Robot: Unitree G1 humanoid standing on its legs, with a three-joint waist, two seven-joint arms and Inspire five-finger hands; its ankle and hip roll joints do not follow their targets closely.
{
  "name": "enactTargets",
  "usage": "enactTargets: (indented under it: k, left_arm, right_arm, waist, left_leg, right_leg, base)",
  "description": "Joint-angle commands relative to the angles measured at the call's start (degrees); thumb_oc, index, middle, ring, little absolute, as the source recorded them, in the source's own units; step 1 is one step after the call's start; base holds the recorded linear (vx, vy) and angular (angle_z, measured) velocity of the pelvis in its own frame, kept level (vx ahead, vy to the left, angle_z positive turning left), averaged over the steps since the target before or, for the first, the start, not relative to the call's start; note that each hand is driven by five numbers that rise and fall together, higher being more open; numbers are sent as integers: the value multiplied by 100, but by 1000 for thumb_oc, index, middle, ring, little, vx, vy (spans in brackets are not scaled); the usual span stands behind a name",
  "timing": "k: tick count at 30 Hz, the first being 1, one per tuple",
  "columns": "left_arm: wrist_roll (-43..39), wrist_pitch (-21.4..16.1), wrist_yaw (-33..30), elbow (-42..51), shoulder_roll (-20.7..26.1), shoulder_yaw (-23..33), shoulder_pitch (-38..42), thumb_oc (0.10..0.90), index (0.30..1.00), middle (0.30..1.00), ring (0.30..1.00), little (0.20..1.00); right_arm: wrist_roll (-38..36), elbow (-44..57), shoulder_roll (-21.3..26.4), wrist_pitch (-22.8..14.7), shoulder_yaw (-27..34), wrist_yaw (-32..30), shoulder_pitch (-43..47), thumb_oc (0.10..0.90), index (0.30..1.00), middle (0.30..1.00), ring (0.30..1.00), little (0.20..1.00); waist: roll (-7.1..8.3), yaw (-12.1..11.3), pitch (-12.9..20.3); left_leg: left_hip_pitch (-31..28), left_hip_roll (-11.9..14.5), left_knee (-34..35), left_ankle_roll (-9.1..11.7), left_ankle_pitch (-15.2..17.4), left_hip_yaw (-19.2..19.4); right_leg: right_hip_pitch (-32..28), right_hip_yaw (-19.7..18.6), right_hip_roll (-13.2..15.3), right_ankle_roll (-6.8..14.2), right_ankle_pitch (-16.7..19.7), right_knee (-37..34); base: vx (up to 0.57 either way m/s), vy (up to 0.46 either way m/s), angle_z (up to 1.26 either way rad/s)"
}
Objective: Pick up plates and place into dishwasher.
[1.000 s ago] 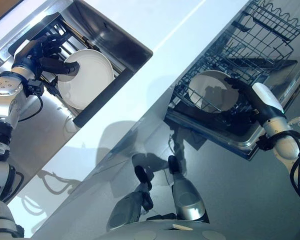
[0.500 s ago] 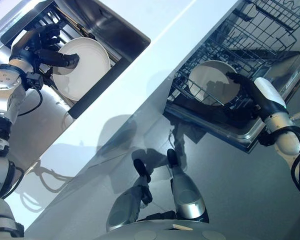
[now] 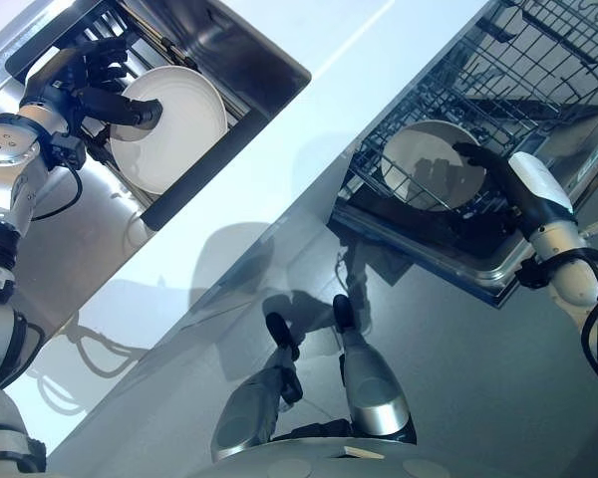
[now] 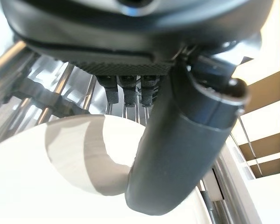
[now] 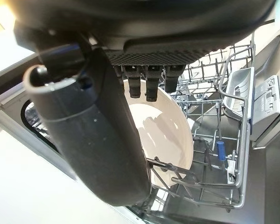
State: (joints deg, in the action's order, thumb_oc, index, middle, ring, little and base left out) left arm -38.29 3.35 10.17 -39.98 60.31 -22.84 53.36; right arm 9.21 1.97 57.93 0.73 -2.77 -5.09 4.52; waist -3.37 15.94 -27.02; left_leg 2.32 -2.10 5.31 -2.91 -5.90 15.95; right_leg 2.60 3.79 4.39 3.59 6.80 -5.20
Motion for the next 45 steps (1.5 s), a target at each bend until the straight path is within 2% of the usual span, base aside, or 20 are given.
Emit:
enactTargets:
  k: [1, 6, 7, 14, 17, 29, 35, 41, 43, 44, 45]
  left_arm:
    - [-203, -9, 451, -224, -198, -391, 647, 800, 900, 900, 900, 900]
    - [-204, -8, 466, -235, -205, -400, 657, 800, 900, 900, 900, 900]
    - [-283, 101, 689, -319, -280, -536, 775, 800, 900, 900, 900, 900]
    - [-309, 335, 1179, -258, -377, -712, 727, 800, 900, 900, 900, 900]
    - [-134, 549, 1528, -204, -411, -830, 636, 800, 900, 900, 900, 900]
    - [259, 932, 2428, 233, -368, -1113, 363, 800, 900, 900, 900, 900]
    - [351, 983, 2682, 420, -383, -1116, 117, 800, 900, 900, 900, 900]
    - [129, 963, 2622, 564, -444, -974, -52, 800, 900, 900, 900, 900]
    - [2, 898, 2488, 573, -488, -912, -63, 213, 396, 396, 396, 313]
    - [-24, 829, 2453, 563, -496, -887, -57, 100, 300, 300, 300, 200]
    - [-50, 805, 2438, 563, -496, -879, -49, 100, 300, 300, 300, 200]
  right_arm:
    - [112, 78, 456, -131, 234, -413, 646, 800, 900, 900, 900, 900]
    - [113, 73, 457, -127, 229, -411, 656, 800, 900, 900, 900, 900]
    - [123, 65, 500, -92, 172, -428, 743, 800, 900, 900, 900, 900]
    - [82, 29, 508, -101, 173, -447, 789, 800, 900, 900, 900, 900]
    - [121, 2, 485, -121, 199, -480, 732, 800, 900, 900, 900, 900]
    - [72, -26, 462, -220, 453, -474, 385, 800, 900, 900, 900, 900]
    - [94, -37, 422, -252, 596, -459, 163, 800, 900, 900, 900, 900]
    - [123, -46, 409, -327, 733, -390, 7, 800, 900, 900, 900, 900]
    - [116, 1, 400, -316, 741, -377, -21, 800, 900, 900, 900, 900]
    - [107, 6, 395, -321, 741, -382, -30, 800, 900, 900, 900, 900]
    - [105, 5, 391, -325, 746, -383, -36, 800, 900, 900, 900, 900]
  waist:
    - [4, 104, 217]
    - [5, 105, 214]
    - [5, 138, 184]
    - [-15, 148, 159]
    - [-69, 154, 209]
    - [-226, 96, 576]
    - [-282, 82, 746]
    - [-299, 95, 817]
    - [-284, 102, 831]
    - [-276, 105, 835]
    - [-270, 106, 838]
  left_leg:
    - [-272, 46, -57, 230, 371, 161]
    - [-275, 45, -56, 229, 371, 162]
    - [-271, 48, -50, 236, 371, 189]
    - [-332, 52, -63, 237, 387, 193]
    - [-440, 37, -94, 230, 423, 155]
    - [-728, 19, -226, 225, 535, 65]
    - [-847, 11, -257, 226, 577, 20]
    - [-900, -1, -237, 226, 582, 4]
    - [-914, 3, -214, 227, 579, 16]
    - [-916, 8, -211, 229, 576, 25]
    - [-917, 12, -210, 230, 574, 29]
  right_leg:
    - [311, -78, -300, 317, -443, 684]
    - [309, -78, -301, 316, -443, 684]
    - [321, -82, -306, 325, -440, 678]
    - [262, -42, -304, 324, -461, 693]
    - [153, -2, -306, 314, -522, 734]
    - [-218, 69, -358, 239, -664, 775]
    - [-363, 80, -382, 223, -709, 765]
    - [-413, 53, -405, 222, -718, 743]
    - [-418, 45, -414, 231, -709, 723]
    - [-418, 48, -415, 233, -705, 719]
    - [-418, 49, -416, 235, -701, 718]
  base:
    - [0, 0, 0]
    - [0, 0, 0]
    - [0, 0, 0]
    - [0, 0, 0]
    - [29, -10, 0]
    - [42, -14, 2]
    - [58, -17, 4]
    - [12, -3, 0]
    - [0, 0, 0]
    - [0, 0, 0]
    - [0, 0, 0]
